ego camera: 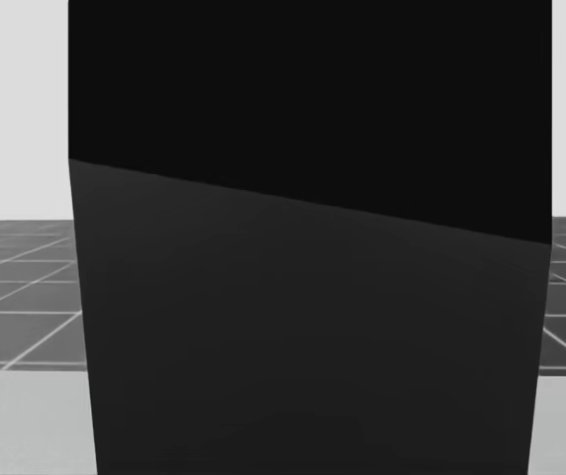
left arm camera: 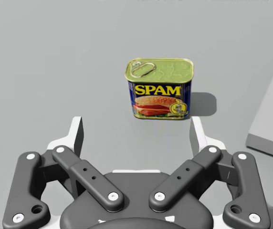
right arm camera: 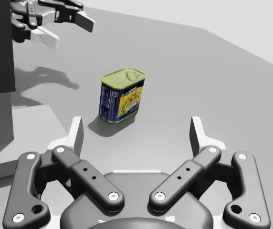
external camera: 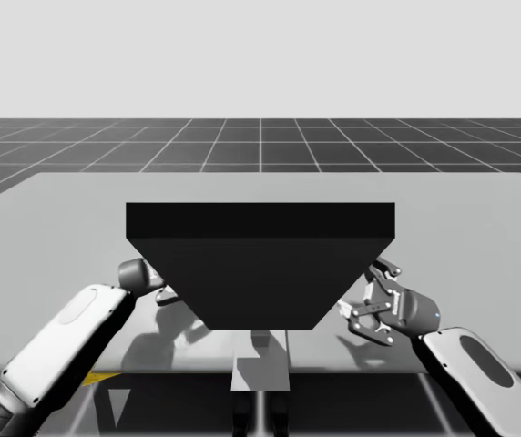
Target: Reach around the screen and pick up the object behind it.
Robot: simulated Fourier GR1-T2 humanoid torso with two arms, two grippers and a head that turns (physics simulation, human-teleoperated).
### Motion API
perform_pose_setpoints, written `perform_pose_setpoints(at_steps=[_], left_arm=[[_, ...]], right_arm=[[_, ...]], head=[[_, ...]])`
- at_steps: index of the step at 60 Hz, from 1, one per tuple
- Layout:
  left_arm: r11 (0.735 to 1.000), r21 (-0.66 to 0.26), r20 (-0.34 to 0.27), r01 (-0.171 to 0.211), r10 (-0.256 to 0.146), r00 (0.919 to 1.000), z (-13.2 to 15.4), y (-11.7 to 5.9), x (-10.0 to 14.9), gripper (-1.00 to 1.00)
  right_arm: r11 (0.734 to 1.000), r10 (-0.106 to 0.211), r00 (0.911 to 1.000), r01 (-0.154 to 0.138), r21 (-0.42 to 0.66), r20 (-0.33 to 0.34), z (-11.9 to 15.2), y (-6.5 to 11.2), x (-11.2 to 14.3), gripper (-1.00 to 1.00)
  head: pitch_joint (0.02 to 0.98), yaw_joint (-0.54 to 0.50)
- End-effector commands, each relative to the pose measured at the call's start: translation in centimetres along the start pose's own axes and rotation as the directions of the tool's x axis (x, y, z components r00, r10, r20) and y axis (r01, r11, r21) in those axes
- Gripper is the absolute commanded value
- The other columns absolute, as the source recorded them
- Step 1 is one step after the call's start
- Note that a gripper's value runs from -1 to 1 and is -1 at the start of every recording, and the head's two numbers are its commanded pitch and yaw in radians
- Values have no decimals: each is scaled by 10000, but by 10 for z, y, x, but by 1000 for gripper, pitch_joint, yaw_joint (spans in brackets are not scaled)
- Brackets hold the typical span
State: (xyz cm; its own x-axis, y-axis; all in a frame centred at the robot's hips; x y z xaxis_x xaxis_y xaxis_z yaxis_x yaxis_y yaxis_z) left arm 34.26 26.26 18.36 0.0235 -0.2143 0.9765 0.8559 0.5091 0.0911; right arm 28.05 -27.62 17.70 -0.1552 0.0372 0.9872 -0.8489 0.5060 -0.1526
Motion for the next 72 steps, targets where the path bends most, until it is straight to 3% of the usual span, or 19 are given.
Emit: perform_pose_setpoints(at_steps=[1, 42, 70, 72], left_arm=[[9986, -506, -101, -137, 132, 9999, -30, 2, -3, -1000], [9884, -1503, -739, -228, 118, 9972, -115, 6, -17, -1000], [9790, -1937, -712, -644, 514, 9961, -157, -2, -19, -1000], [9806, -1831, -733, -694, 568, 9957, -158, -3, -20, -565]], right_arm=[[9999, 16, 10000, -16, 114, 28, -1, 2, -2, -1000], [9997, 82, 9999, -85, 237, 143, -5, 5, -8, -1000], [9994, 188, 9996, -194, 303, 188, -4, 8, -8, -1000], [9994, 202, 9996, -207, 288, 182, -4, 8, -8, -1000]], head=[[188, 30], [211, 3], [218, -14], [219, -14]])
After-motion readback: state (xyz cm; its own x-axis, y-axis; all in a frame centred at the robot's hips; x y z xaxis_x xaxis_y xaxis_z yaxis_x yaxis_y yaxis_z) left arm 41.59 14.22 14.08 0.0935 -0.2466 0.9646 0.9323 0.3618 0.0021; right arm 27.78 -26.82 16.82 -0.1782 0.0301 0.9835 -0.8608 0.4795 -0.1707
